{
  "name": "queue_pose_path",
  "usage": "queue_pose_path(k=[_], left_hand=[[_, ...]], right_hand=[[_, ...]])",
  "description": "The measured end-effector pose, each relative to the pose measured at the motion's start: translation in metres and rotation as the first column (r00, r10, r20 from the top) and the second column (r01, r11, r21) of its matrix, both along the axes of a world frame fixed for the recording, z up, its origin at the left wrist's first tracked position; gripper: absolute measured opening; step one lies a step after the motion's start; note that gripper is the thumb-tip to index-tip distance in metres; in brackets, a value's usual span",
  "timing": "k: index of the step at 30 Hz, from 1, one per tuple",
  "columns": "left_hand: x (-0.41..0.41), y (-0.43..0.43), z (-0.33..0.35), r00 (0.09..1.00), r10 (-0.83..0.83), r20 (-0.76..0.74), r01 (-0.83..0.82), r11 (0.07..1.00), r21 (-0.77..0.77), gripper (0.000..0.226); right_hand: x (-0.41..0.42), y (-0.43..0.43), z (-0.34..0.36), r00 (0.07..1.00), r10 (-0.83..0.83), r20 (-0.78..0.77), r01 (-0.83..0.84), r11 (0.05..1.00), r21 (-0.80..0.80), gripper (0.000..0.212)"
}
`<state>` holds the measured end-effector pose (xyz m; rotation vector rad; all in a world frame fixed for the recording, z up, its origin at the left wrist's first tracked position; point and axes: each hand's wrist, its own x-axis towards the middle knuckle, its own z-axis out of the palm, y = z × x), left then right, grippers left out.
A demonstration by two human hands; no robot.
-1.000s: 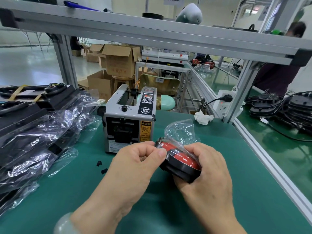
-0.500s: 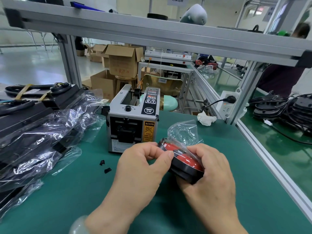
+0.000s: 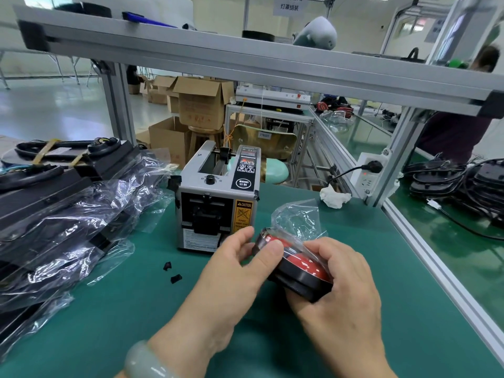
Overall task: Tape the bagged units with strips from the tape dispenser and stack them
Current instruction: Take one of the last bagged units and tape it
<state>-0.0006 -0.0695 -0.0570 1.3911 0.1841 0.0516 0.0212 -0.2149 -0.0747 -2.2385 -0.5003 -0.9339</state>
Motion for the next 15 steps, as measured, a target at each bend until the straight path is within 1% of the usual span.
queue_pose_path(k=[1,2,3,4,5,6,7,8,9,10,11,12,13,14,15], left_hand=[[0.001,0.0,0.001,0.999,-0.05,-0.013,0.05,0.998,-0.028,0.072],[0.003,0.0,0.002,0.998,-0.062,-0.028,0.06,0.996,-0.073,0.052],[0.006,0.001,0.003,0.998,-0.036,-0.049,0.03,0.993,-0.114,0.031],[0.01,0.002,0.002,0.998,0.024,-0.063,-0.03,0.996,-0.085,0.024],[0.012,0.004,-0.001,0.993,0.091,-0.071,-0.093,0.996,-0.018,0.024],[0.012,0.007,-0.005,0.985,0.168,-0.03,-0.165,0.983,0.085,0.025],[0.01,0.01,-0.006,0.965,0.249,0.081,-0.26,0.949,0.178,0.027],[0.001,0.016,-0.005,0.945,0.239,0.225,-0.296,0.916,0.271,0.031],[-0.001,0.019,-0.001,0.934,0.124,0.335,-0.255,0.887,0.384,0.041],[-0.004,0.021,0.001,0.918,-0.06,0.392,-0.168,0.836,0.522,0.054],[-0.003,0.022,0.002,0.9,-0.215,0.379,-0.096,0.751,0.654,0.066],[-0.001,0.021,0.003,0.891,-0.31,0.333,-0.043,0.67,0.741,0.071],[0.0,0.021,0.004,0.881,-0.357,0.311,-0.045,0.591,0.805,0.071],[0.001,0.022,0.003,0.857,-0.375,0.353,-0.118,0.525,0.843,0.07],[0.0,0.023,0.001,0.816,-0.386,0.43,-0.207,0.499,0.842,0.068]], right_hand=[[0.0,-0.001,0.0,1.0,-0.001,0.001,0.001,1.0,-0.007,0.061],[0.0,-0.001,0.0,1.0,-0.006,-0.001,0.006,1.0,-0.013,0.061],[0.0,-0.002,0.0,1.0,-0.008,-0.003,0.008,1.0,-0.016,0.061],[0.0,-0.002,0.001,1.0,-0.003,-0.001,0.003,1.0,-0.015,0.06],[-0.001,-0.001,0.001,1.0,0.011,0.007,-0.011,1.0,-0.016,0.056],[-0.001,0.0,0.002,0.999,0.026,0.024,-0.025,0.999,-0.02,0.052],[-0.002,0.001,0.003,0.998,0.038,0.047,-0.036,0.999,-0.03,0.049],[-0.002,0.002,0.003,0.997,0.044,0.07,-0.041,0.998,-0.042,0.048],[-0.001,0.002,0.003,0.995,0.05,0.089,-0.046,0.998,-0.047,0.049],[0.0,0.002,0.003,0.993,0.063,0.105,-0.058,0.997,-0.047,0.052],[0.001,0.001,0.004,0.99,0.081,0.117,-0.077,0.996,-0.045,0.054],[0.001,0.001,0.005,0.987,0.109,0.119,-0.105,0.994,-0.041,0.053],[0.001,0.001,0.006,0.984,0.146,0.104,-0.144,0.989,-0.031,0.052],[0.001,0.001,0.007,0.98,0.185,0.074,-0.183,0.983,-0.023,0.053],[0.0,0.001,0.008,0.976,0.214,0.046,-0.213,0.977,-0.029,0.059]])
